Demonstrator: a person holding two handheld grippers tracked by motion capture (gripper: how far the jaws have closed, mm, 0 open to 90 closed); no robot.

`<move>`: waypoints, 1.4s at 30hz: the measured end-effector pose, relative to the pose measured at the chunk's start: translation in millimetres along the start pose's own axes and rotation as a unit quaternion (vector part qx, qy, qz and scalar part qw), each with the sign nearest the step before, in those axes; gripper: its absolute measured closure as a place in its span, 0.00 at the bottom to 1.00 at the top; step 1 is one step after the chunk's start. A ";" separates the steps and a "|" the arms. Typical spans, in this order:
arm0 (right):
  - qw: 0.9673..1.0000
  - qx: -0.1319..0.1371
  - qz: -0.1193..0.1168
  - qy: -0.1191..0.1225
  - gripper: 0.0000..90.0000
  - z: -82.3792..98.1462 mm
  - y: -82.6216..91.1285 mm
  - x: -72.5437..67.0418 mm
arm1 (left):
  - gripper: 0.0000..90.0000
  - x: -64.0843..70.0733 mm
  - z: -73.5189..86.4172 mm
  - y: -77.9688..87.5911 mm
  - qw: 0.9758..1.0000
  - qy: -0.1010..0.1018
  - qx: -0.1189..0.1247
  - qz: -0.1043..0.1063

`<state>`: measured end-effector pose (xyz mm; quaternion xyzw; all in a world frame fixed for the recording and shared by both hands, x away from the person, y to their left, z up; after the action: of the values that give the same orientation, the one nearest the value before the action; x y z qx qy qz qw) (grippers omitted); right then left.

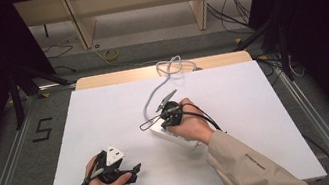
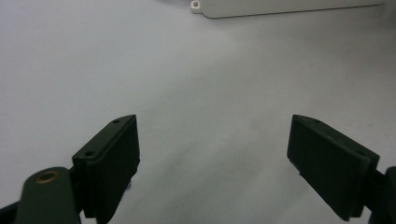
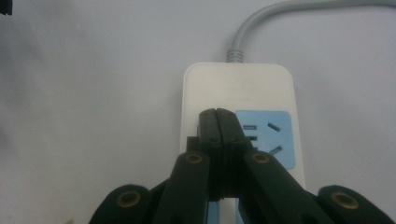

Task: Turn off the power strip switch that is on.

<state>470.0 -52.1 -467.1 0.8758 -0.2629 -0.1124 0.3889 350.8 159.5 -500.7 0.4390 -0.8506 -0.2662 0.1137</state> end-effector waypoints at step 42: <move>1.000 -0.024 0.005 0.011 1.00 -4.1 -7.3 -4.2 | 0.19 1.3 -0.4 -0.7 1.000 -0.002 -0.001 0.003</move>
<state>470.8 -43.1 -469.7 0.8664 -0.2600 -0.1066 0.4129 350.7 158.0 -500.9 0.4361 -0.8518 -0.2673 0.1133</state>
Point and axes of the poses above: each handheld gripper's, and its own axes: y roughly backward along the jaws, z roughly out of its underside, x roughly to its right, the point moved 3 cm from there along -y, roughly forward along the jaws, and after that the axes turned 9 degrees about x, right-handed, at the moved point
